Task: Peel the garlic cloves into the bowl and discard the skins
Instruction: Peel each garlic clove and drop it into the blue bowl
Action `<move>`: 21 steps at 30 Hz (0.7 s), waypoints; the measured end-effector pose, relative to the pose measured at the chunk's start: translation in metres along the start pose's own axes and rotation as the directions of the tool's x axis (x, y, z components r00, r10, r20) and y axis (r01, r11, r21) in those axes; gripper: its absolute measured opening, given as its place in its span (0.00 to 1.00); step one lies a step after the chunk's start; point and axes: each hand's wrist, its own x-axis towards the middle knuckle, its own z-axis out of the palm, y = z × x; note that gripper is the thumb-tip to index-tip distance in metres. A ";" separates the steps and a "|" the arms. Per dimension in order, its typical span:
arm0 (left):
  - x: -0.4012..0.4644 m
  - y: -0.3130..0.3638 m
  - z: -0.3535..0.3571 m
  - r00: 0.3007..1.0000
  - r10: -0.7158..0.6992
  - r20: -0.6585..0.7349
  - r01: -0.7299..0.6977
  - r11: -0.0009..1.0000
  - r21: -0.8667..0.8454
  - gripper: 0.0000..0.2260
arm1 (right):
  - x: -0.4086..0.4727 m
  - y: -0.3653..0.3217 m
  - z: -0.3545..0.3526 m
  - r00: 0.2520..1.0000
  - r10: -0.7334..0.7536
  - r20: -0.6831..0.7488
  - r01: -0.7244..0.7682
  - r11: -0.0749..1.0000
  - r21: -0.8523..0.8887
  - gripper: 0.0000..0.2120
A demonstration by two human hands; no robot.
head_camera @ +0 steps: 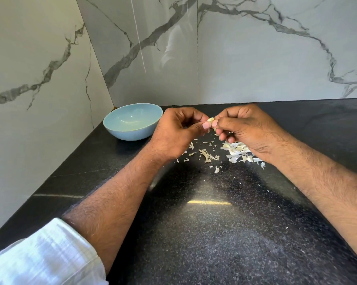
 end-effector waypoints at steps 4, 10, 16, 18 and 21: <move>-0.002 0.005 0.006 0.994 -0.099 0.048 0.104 0.987 -0.122 0.04 | 0.000 -0.002 0.002 0.999 -0.030 0.017 0.030 1.000 -0.004 0.06; 0.001 0.010 0.002 0.965 -0.260 0.015 0.231 0.829 -0.510 0.06 | -0.002 -0.003 -0.001 0.999 0.000 -0.040 -0.002 0.999 -0.044 0.03; 0.000 0.005 -0.001 0.962 -0.271 0.044 0.260 0.846 -0.465 0.06 | 0.000 -0.004 -0.005 0.992 -0.084 -0.099 0.054 0.961 -0.272 0.12; 0.000 0.004 -0.001 0.963 -0.266 0.041 0.257 0.863 -0.435 0.07 | -0.001 -0.004 -0.004 0.992 -0.109 -0.064 0.083 0.945 -0.317 0.07; 0.000 0.003 0.001 0.965 -0.257 0.041 0.252 0.880 -0.403 0.05 | -0.003 -0.007 -0.002 0.981 -0.178 -0.074 0.138 0.917 -0.374 0.05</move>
